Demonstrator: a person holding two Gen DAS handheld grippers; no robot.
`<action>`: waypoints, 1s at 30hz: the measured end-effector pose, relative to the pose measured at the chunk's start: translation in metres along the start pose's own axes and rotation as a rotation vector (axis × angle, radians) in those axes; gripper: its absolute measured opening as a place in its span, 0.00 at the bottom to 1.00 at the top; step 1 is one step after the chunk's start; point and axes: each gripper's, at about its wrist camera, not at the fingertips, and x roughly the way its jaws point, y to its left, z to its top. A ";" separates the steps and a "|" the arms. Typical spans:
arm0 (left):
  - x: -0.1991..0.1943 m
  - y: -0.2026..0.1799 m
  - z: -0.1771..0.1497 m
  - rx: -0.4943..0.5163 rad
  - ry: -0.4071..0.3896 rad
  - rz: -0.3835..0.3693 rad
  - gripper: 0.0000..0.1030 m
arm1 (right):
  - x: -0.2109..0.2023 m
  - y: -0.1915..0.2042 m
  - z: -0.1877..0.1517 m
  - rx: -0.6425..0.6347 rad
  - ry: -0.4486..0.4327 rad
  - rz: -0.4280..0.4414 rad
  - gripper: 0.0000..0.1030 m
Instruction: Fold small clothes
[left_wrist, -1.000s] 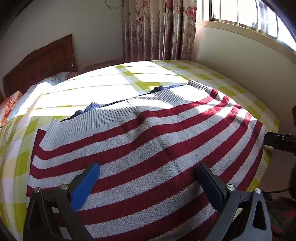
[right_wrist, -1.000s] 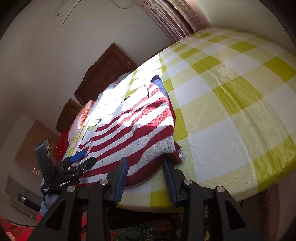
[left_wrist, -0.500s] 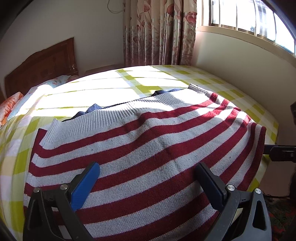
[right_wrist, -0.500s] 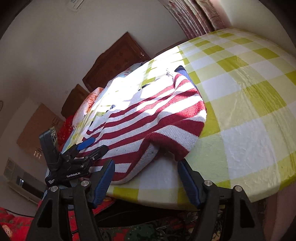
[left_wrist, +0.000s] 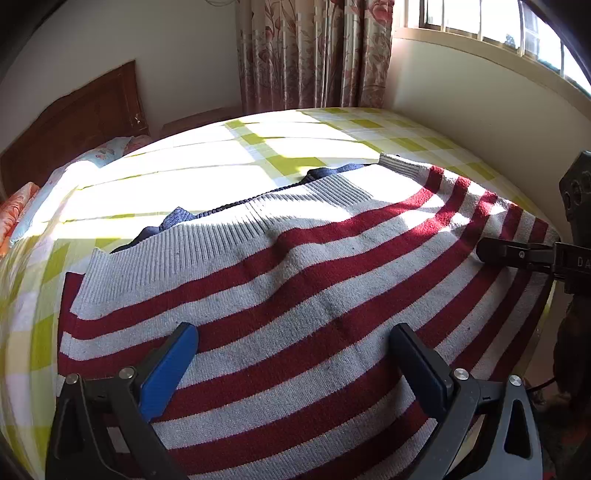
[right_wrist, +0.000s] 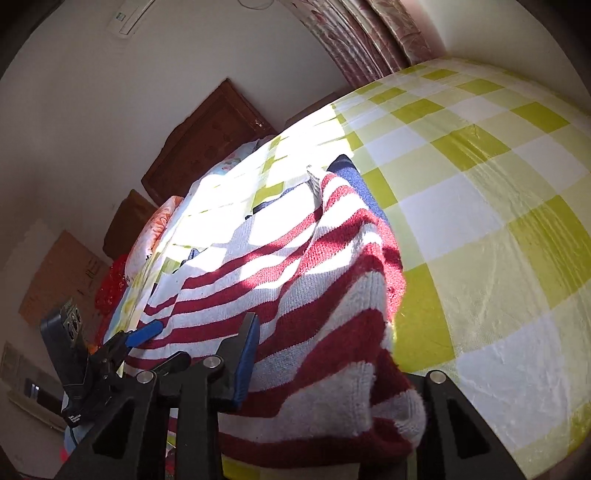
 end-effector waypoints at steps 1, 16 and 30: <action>0.004 0.001 0.004 -0.002 -0.005 0.004 1.00 | 0.002 0.001 0.002 -0.004 0.003 -0.008 0.27; 0.031 -0.001 0.048 -0.011 0.045 -0.018 1.00 | -0.001 -0.041 0.038 0.223 -0.133 -0.002 0.16; -0.051 0.121 -0.020 -0.572 -0.086 -0.579 1.00 | 0.026 0.174 0.003 -0.683 -0.224 -0.282 0.17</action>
